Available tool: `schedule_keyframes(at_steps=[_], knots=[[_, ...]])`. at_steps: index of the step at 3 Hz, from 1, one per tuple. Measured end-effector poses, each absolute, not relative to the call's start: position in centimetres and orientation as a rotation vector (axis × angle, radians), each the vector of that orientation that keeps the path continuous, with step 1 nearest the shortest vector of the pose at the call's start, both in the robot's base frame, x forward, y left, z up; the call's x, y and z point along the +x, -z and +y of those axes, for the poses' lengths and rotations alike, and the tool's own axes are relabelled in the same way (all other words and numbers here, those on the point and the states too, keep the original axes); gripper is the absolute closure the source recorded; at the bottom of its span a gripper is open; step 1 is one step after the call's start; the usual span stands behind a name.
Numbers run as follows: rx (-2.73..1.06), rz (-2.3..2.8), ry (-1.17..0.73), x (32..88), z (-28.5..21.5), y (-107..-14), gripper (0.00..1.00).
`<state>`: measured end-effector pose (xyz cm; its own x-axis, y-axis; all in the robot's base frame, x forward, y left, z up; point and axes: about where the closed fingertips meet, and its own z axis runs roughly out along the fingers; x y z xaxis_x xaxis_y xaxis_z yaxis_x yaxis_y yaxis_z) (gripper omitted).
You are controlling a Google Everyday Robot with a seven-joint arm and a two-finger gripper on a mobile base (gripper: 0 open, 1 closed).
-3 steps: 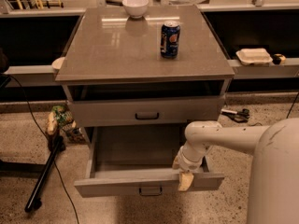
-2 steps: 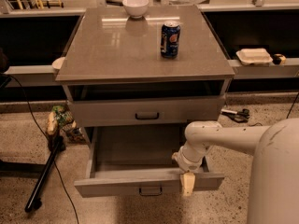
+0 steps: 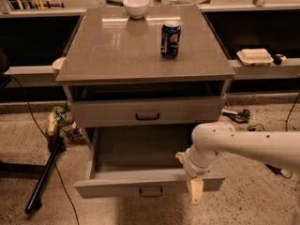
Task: Open middle drawer
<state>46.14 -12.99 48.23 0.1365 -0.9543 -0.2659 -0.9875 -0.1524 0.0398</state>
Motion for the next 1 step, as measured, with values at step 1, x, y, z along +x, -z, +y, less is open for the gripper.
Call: schedule_keyframes(at_steps=[1], knots=[[-2.276, 1.918, -0.236, 43.12, -13.1, -53.06, 0.0]])
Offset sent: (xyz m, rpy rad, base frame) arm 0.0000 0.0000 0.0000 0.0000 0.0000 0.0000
